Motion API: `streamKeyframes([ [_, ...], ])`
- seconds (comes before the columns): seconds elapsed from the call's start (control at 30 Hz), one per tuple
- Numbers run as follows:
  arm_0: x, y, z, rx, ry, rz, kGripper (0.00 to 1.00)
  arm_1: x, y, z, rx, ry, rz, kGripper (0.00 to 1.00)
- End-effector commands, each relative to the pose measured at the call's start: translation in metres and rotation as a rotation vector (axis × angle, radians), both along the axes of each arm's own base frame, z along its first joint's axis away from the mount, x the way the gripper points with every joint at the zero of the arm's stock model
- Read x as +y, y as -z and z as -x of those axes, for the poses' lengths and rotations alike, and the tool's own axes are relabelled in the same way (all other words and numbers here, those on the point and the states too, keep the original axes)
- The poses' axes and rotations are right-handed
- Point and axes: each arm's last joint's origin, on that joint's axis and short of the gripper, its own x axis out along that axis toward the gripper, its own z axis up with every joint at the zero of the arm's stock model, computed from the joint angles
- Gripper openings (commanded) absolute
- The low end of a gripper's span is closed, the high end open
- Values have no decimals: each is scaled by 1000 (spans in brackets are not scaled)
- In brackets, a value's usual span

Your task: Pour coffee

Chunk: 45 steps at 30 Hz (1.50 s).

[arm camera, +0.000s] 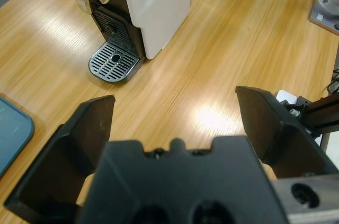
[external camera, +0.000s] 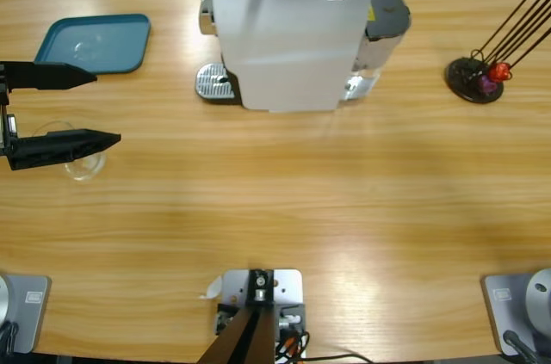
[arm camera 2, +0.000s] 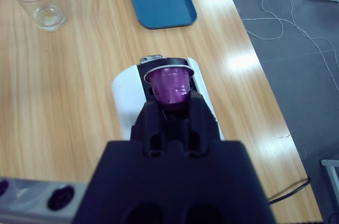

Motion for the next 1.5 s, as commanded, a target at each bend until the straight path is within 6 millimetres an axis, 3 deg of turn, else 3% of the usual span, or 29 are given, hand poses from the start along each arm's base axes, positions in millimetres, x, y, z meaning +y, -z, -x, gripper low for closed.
streamKeyframes([
  [0.03,3,13,4,36,-12,-21,982,-10,19,-19,24,61,62,0],
  [0.67,3,15,3,42,-17,-28,982,-5,35,-24,54,58,85,27],
  [0.77,3,15,3,43,-17,-28,982,-5,34,-24,54,62,84,373],
  [0.8,3,15,3,42,-17,-27,982,-5,34,-25,52,66,87,533],
  [0.83,3,15,4,41,-17,-27,982,-5,34,-24,50,70,89,794],
  [0.87,3,15,4,41,-17,-26,982,-5,33,-24,45,72,89,918],
  [0.9,3,15,4,41,-17,-27,982,-5,31,-24,40,74,89,978],
  [0.97,3,15,4,43,-17,-28,982,-5,29,-23,34,76,88,1000],
  [1.1,4,15,4,40,-17,-26,982,-3,21,-17,23,68,70,973],
  [1.27,3,12,3,29,-17,-16,982,23,-7,11,32,15,-18,499],
  [1.33,3,9,3,20,-17,-9,982,24,-15,20,122,63,-40,165],
  [1.37,3,8,3,15,-17,-6,982,20,-20,24,159,94,-40,63],
  [1.4,3,7,4,11,-18,-2,982,15,-24,30,185,118,-54,3],
  [1.5,4,5,6,7,-18,6,982,1,-39,58,268,275,-139,0],
])
